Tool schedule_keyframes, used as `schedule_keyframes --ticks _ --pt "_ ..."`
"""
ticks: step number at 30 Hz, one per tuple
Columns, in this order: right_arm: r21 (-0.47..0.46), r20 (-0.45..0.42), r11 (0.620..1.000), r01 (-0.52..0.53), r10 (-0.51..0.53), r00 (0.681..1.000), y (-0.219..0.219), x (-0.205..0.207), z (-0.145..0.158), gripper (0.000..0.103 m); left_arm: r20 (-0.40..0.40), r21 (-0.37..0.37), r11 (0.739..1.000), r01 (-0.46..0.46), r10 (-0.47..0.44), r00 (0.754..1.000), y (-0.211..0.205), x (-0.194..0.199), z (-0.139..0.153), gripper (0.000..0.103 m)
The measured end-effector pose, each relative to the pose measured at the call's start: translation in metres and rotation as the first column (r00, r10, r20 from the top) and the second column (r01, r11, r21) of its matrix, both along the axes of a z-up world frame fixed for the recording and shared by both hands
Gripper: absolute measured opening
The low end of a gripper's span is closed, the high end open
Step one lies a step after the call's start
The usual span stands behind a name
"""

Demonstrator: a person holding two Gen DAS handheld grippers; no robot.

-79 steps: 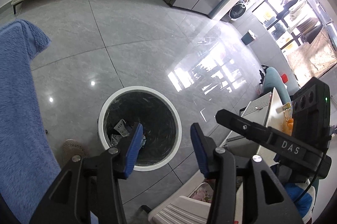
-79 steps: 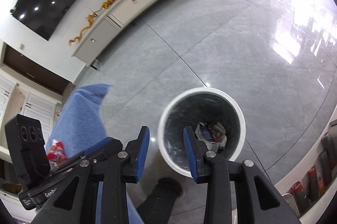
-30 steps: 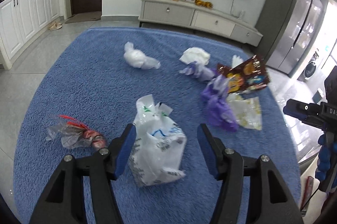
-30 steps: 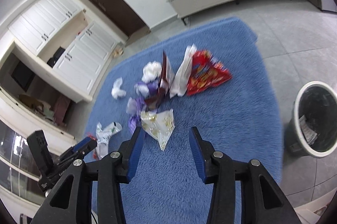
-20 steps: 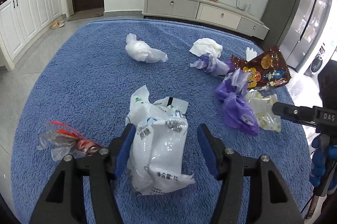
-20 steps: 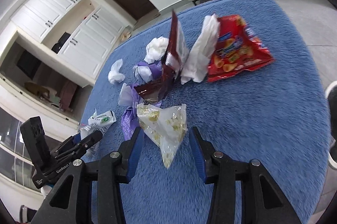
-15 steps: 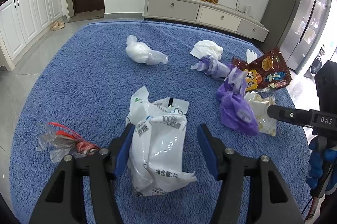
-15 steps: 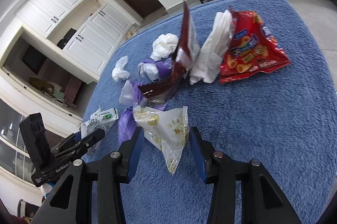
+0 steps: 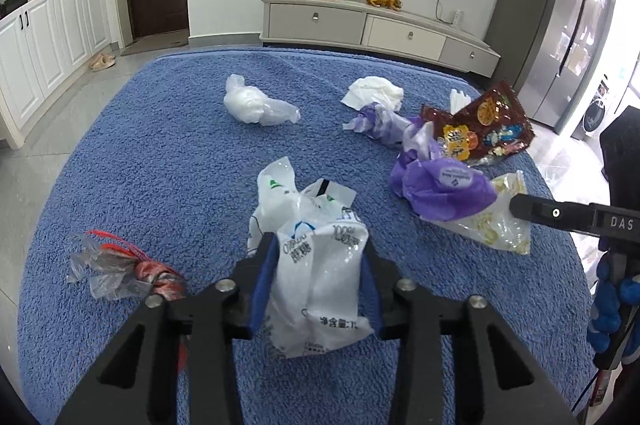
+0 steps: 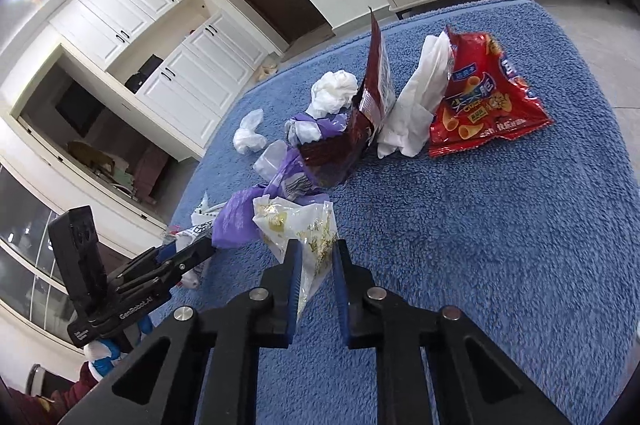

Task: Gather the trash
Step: 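Grasp the white plastic bag with the left gripper while the right gripper grasps the clear snack wrapper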

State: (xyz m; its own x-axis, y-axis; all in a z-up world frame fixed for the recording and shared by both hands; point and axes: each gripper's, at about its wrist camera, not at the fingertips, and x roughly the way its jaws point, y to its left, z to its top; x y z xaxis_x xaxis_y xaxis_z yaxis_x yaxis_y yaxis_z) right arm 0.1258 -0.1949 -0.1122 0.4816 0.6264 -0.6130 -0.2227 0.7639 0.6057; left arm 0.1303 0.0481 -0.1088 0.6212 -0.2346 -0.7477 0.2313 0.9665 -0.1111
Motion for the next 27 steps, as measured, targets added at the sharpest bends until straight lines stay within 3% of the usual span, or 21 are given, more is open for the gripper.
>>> schedule_keyframes --ticks 15,27 --pt "-0.010 0.040 0.999 0.042 -0.041 0.998 -0.027 -0.058 0.020 0.011 0.059 -0.025 1.000 0.007 -0.006 0.998 0.000 -0.040 0.032 0.029" --pt "0.070 0.097 0.989 0.133 -0.140 0.985 -0.068 -0.105 0.038 0.011 0.125 -0.058 0.997 0.043 -0.036 0.992 -0.013 -0.060 0.075 0.029"
